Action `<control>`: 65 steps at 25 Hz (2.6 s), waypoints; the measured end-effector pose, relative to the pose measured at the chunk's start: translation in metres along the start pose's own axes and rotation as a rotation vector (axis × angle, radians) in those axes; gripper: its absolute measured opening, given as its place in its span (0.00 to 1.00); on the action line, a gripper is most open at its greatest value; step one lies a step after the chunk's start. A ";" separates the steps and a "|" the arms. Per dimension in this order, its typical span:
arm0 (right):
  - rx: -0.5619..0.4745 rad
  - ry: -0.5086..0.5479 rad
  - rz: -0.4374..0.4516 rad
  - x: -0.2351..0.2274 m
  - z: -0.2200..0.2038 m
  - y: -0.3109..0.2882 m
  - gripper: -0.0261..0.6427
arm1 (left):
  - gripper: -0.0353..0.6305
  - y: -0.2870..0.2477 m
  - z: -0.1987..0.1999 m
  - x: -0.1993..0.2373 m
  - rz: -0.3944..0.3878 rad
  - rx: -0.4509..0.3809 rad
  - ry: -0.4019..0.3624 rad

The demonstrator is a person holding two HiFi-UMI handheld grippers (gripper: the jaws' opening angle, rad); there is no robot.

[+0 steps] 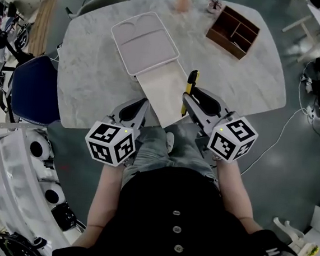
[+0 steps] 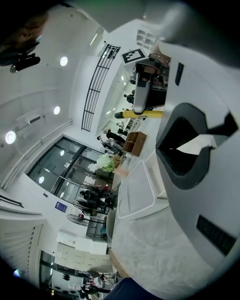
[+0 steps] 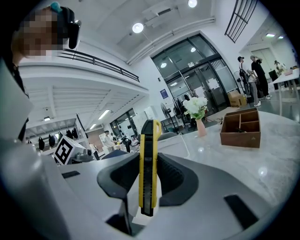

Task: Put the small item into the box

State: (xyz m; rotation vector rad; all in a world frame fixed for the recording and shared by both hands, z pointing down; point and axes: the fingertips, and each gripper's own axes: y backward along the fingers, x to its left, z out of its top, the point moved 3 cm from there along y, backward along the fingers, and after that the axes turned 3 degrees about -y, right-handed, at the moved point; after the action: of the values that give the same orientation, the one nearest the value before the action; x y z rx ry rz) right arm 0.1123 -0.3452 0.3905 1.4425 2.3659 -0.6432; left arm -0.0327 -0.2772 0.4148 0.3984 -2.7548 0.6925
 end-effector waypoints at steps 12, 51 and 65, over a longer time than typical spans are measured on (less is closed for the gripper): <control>0.078 0.006 -0.013 -0.001 -0.011 -0.031 0.22 | 0.08 -0.004 0.005 0.027 -0.012 0.019 0.028; 0.628 0.300 -0.065 -0.024 -0.084 -0.118 0.22 | 0.08 -0.004 -0.032 0.069 -0.081 0.052 0.143; 0.807 0.339 -0.131 -0.052 -0.119 -0.139 0.22 | 0.08 -0.006 -0.059 0.083 -0.035 0.070 0.207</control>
State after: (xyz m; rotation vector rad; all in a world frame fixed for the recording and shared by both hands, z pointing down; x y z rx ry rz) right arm 0.0096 -0.3784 0.5475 1.8083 2.5987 -1.6432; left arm -0.0964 -0.2699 0.4942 0.3668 -2.5291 0.7762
